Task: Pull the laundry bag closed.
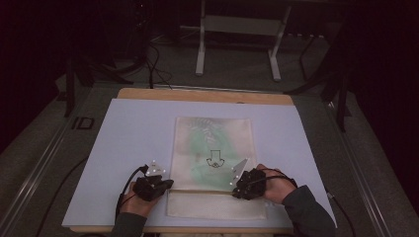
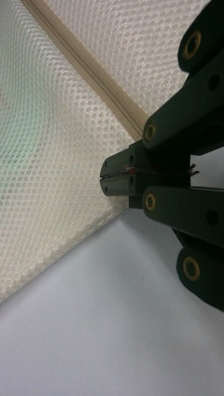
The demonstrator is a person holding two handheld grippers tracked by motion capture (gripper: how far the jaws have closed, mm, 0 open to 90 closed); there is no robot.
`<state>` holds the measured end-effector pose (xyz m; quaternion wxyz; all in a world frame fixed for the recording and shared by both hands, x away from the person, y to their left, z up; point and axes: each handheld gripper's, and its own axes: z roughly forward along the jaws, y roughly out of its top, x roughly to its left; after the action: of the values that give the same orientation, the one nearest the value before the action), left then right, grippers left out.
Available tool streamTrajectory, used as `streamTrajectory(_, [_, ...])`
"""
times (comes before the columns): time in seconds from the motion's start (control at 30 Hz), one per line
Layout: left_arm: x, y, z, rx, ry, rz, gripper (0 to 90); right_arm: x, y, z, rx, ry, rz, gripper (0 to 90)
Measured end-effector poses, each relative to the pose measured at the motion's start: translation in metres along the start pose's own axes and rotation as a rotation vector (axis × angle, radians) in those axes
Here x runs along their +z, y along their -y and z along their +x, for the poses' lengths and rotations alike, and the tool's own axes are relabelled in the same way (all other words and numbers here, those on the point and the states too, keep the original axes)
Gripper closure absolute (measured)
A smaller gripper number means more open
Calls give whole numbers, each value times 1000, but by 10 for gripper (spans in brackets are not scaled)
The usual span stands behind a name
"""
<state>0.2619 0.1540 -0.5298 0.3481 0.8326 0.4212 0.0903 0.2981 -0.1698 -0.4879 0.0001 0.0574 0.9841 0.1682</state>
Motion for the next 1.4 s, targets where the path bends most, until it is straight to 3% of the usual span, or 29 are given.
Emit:
streamTrajectory(0.23, [0,0,0,0,0,-1,896,-2,8,-2,10,-7,-14,824])
streamTrajectory(1.0, [0,0,0,-3,3,-2,896,-7,25,-4,37,7,16,824])
streamTrajectory(1.4, [0,0,0,-2,2,-2,896,-12,44,-6,68,12,20,824])
